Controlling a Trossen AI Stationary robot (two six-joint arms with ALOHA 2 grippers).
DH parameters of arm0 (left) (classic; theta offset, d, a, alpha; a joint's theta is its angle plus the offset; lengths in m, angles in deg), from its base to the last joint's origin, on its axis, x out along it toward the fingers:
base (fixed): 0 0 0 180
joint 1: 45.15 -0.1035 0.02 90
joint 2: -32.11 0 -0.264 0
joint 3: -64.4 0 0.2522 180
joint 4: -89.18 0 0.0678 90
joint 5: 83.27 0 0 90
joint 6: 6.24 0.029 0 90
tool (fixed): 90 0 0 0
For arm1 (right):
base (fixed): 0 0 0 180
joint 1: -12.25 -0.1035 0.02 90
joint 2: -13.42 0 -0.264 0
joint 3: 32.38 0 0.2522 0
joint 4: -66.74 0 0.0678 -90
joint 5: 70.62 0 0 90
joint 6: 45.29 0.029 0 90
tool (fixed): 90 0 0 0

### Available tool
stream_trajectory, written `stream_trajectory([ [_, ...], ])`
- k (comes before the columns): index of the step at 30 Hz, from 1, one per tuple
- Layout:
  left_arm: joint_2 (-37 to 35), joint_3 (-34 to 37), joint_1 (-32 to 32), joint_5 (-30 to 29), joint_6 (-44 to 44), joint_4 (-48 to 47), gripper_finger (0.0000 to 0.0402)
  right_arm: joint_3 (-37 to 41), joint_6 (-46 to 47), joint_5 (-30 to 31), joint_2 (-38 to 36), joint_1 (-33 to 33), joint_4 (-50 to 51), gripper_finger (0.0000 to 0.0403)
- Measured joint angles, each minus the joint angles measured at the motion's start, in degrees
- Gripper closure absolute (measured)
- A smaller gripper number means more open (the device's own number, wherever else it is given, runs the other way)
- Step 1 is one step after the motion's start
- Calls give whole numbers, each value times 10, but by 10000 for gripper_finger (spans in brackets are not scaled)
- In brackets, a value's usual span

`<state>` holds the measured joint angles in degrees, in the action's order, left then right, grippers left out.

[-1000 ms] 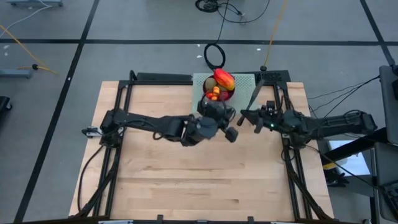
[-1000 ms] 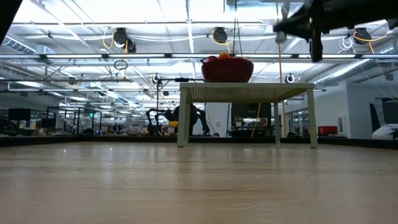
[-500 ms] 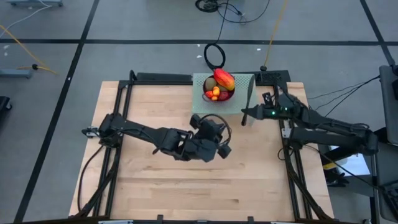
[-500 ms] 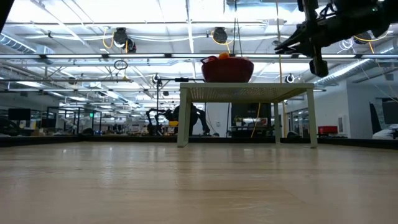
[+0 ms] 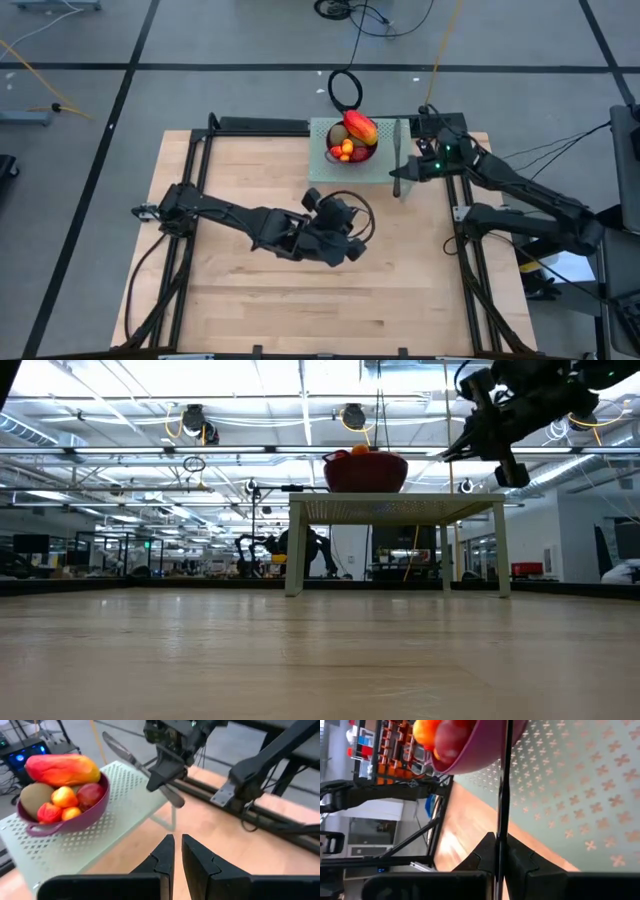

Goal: Pick & Place Fruit
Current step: Put the knife on the shelf

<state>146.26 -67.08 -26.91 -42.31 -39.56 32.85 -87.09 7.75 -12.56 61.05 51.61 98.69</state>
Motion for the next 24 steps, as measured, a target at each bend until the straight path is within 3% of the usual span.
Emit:
stream_trajectory([
  [9,0,1,2,17,-29,-74,371,0,-2,-59,39,54,-5,395],
  [14,0,35,-2,35,-44,-71,371,0,6,-89,51,75,-27,395],
  [24,-15,98,-12,96,-40,-42,377,0,20,-94,61,76,-46,395],
])
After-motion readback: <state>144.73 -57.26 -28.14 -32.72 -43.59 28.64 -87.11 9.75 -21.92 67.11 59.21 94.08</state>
